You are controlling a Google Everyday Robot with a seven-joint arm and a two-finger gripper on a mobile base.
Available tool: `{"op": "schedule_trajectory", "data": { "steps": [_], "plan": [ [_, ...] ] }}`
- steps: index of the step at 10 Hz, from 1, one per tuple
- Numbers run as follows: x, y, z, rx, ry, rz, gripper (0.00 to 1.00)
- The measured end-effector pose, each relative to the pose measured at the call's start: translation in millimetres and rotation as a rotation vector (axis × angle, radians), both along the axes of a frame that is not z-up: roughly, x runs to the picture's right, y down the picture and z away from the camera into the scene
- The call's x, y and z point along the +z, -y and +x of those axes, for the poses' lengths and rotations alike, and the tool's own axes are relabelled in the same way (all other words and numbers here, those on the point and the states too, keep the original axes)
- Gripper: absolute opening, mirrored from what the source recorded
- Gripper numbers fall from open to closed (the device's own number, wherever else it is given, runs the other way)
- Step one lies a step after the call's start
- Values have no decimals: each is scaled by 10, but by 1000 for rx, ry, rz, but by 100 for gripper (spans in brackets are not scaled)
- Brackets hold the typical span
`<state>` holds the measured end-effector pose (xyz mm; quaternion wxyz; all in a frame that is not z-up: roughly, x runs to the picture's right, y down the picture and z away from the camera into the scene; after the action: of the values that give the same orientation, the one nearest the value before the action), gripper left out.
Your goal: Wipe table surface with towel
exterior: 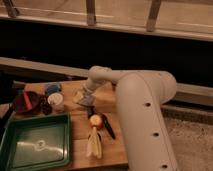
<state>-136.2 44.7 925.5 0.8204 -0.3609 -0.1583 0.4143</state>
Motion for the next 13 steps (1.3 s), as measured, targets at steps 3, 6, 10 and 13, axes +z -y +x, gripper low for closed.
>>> {"op": "schedule_trajectory", "data": {
  "steps": [3,6,10,13],
  "plan": [
    [-29,-9,-60,10,22,2,28],
    [-65,-26,-31,7,24,2,2],
    [-358,-7,242,-45,-31,29,0],
    [-478,9,712,-64,-125,42,0]
  ]
}}
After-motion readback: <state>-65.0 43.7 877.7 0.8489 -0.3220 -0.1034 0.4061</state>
